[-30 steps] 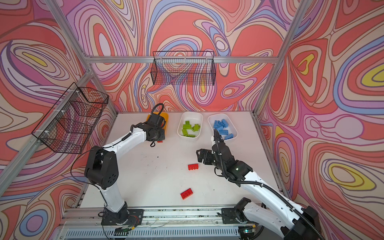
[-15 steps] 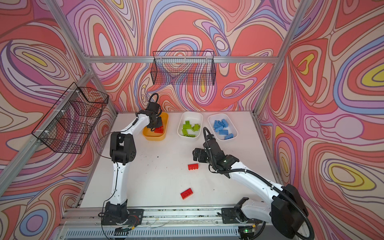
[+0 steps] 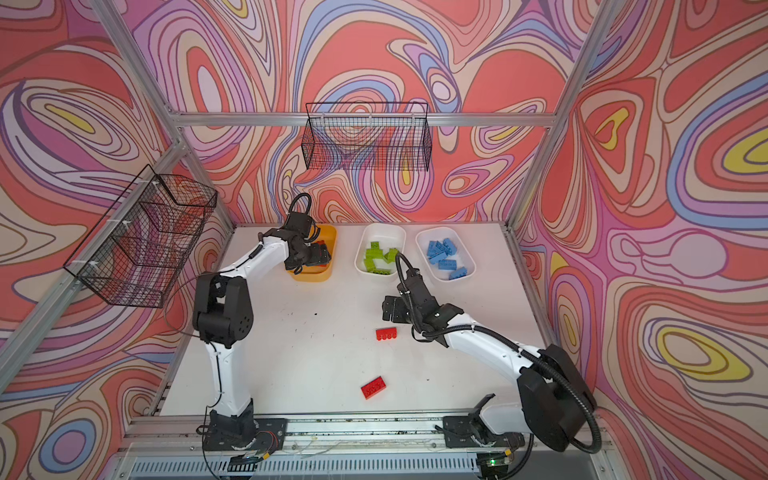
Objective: Sort the legos into containers by color
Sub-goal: 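Lower the right gripper onto the red 2x4 brick while the left gripper withdraws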
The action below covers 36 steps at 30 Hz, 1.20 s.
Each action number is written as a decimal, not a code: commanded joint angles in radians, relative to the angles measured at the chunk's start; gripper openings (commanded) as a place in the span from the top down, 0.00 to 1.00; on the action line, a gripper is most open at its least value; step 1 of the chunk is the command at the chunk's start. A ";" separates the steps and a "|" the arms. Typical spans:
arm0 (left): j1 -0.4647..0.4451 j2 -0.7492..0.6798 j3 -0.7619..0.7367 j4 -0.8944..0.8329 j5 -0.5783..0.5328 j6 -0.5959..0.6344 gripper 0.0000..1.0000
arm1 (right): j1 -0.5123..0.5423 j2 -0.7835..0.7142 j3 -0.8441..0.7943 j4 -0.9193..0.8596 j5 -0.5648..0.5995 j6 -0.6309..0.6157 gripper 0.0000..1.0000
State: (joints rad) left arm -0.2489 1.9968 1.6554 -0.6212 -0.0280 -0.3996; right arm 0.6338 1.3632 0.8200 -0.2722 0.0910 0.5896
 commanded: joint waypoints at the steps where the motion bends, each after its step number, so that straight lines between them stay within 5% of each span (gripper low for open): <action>1: -0.039 -0.183 -0.164 0.109 -0.010 -0.025 0.00 | 0.026 0.010 0.012 -0.024 0.035 -0.002 0.02; 15: -0.150 -0.817 -0.890 0.201 -0.137 -0.179 0.00 | 0.139 0.138 0.030 -0.033 0.073 0.063 0.02; 36: -0.149 -1.019 -1.093 0.197 -0.122 -0.220 0.00 | 0.222 0.321 0.112 -0.084 0.161 0.133 0.08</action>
State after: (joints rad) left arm -0.3950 1.0023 0.5774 -0.4259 -0.1322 -0.6075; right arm 0.8455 1.6615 0.9062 -0.3367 0.2184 0.7013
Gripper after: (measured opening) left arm 0.998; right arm 0.924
